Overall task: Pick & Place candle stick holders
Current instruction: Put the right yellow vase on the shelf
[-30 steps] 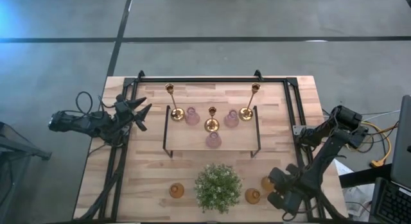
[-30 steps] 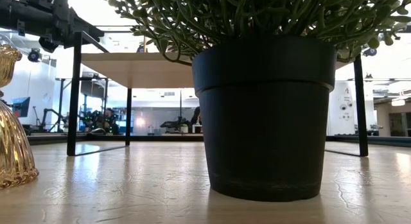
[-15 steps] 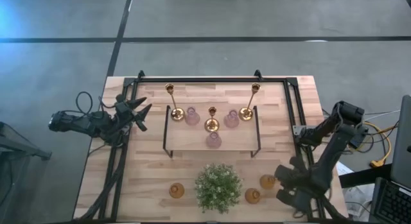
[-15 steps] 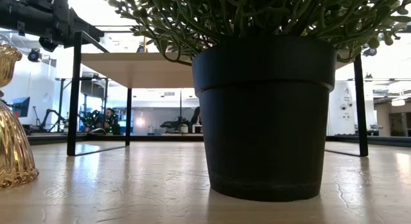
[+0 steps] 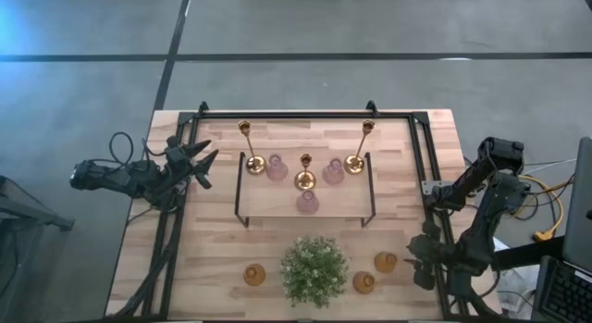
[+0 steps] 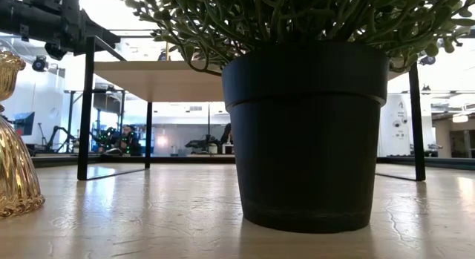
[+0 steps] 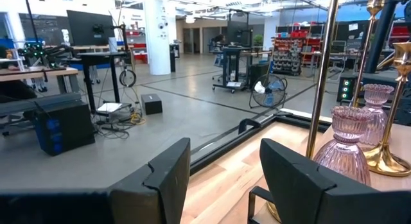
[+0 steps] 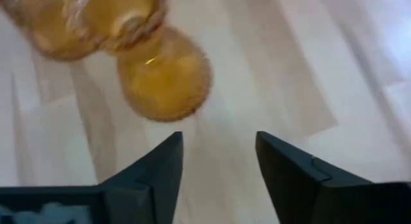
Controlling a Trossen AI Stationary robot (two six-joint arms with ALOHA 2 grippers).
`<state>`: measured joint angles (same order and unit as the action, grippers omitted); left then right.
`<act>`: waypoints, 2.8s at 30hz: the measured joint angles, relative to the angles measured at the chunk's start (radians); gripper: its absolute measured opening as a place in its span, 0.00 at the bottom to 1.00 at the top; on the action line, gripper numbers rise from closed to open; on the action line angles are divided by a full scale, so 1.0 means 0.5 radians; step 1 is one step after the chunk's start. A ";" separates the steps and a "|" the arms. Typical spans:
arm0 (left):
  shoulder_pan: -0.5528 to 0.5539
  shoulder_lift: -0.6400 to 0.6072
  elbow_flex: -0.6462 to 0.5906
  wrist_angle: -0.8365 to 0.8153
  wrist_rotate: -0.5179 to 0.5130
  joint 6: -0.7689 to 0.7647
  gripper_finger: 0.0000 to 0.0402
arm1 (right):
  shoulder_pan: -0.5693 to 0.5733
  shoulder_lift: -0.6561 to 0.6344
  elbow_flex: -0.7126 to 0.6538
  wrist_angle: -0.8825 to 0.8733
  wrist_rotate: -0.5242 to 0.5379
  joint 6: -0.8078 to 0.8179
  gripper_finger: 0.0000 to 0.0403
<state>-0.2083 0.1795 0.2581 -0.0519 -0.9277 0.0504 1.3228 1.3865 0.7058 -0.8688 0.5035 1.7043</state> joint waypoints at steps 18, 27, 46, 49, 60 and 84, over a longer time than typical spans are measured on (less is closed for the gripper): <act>0.000 -0.001 -0.001 0.155 -0.002 -0.106 0.48 | -0.005 -0.006 -0.021 0.408 0.433 -0.633 0.70; 0.000 -0.001 -0.001 0.156 -0.002 -0.107 0.48 | -0.087 0.016 -0.070 0.437 0.476 -0.626 0.65; 0.000 -0.001 -0.001 0.156 -0.002 -0.107 0.48 | -0.201 0.211 -0.085 0.760 0.524 -0.746 0.59; 0.000 -0.001 -0.001 0.156 -0.002 -0.100 0.48 | -0.215 0.258 -0.086 0.782 0.524 -0.744 0.57; 0.000 -0.001 -0.001 0.155 -0.002 -0.096 0.48 | -0.227 0.288 -0.086 0.809 0.588 -0.749 0.38; 0.000 0.000 -0.001 0.155 -0.002 -0.099 0.48 | -0.429 -0.221 0.265 0.130 0.669 -0.734 0.30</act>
<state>-0.2081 0.1795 0.2577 0.0254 -0.9287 0.0010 1.1083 1.2762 0.8381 -0.8038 0.8378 1.3375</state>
